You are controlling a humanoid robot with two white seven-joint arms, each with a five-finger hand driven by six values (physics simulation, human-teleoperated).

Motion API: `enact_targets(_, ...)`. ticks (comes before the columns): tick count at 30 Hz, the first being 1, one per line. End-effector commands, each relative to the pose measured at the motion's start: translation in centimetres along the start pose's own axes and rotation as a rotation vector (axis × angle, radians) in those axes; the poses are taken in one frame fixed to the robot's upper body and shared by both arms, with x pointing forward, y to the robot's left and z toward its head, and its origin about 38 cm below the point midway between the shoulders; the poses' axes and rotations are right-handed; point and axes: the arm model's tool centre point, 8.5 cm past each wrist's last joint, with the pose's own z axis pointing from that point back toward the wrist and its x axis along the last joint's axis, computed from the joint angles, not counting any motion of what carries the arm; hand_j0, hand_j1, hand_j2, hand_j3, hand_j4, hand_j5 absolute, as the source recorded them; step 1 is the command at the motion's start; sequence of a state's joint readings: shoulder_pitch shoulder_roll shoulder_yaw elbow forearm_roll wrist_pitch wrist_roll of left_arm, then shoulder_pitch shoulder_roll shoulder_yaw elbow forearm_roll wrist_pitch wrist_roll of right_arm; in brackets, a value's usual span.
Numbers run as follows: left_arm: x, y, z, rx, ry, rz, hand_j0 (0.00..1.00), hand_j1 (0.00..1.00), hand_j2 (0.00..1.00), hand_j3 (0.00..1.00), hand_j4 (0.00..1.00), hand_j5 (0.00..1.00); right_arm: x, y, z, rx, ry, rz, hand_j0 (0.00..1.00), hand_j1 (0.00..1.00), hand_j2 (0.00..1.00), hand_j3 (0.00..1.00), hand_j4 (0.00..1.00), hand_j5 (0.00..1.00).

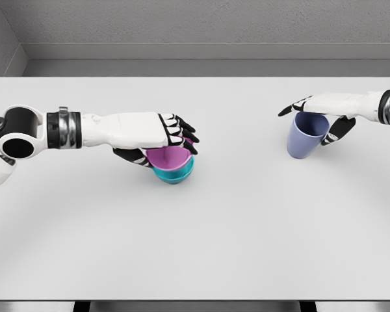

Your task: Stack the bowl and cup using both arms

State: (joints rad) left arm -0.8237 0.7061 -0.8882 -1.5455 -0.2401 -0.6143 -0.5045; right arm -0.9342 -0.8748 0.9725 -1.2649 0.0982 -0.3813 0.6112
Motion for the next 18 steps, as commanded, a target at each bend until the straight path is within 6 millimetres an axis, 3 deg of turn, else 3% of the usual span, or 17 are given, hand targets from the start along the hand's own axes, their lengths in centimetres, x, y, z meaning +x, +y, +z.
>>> enact_targets(1, -0.12, 0.02, 0.15, 0.003, 0.005, 0.009, 0.77, 0.77, 0.77, 0.77, 0.77, 0.77, 0.05, 0.06, -0.02, 0.002, -0.002, -0.002, 0.92, 0.92, 0.92, 0.92, 0.92, 0.92)
enact_targets(2, -0.10, 0.04, 0.10, 0.003, 0.003, 0.009, 0.78, 0.78, 0.78, 0.78, 0.78, 0.78, 0.06, 0.15, -0.07, 0.005, -0.002, -0.002, 0.92, 0.92, 0.92, 0.92, 0.92, 0.92)
enact_targets(4, -0.10, 0.05, 0.10, 0.005, 0.003, 0.009, 0.98, 0.98, 0.98, 0.98, 0.98, 0.98, 0.08, 0.29, -0.14, 0.009, -0.003, -0.002, 0.91, 0.91, 0.91, 0.91, 0.91, 0.91)
enact_targets(5, -0.10, 0.05, 0.10, 0.005, 0.003, 0.009, 1.00, 1.00, 1.00, 1.00, 1.00, 1.00, 0.13, 0.32, -0.18, 0.011, -0.004, -0.001, 0.90, 0.90, 0.90, 0.90, 0.90, 0.90)
enact_targets(18, -0.19, 0.19, 0.37, 0.009, 0.009, 0.006, 1.00, 1.00, 1.00, 1.00, 1.00, 1.00, 0.10, 0.21, -0.05, 0.009, -0.009, 0.005, 0.84, 0.84, 0.84, 0.84, 0.84, 0.84)
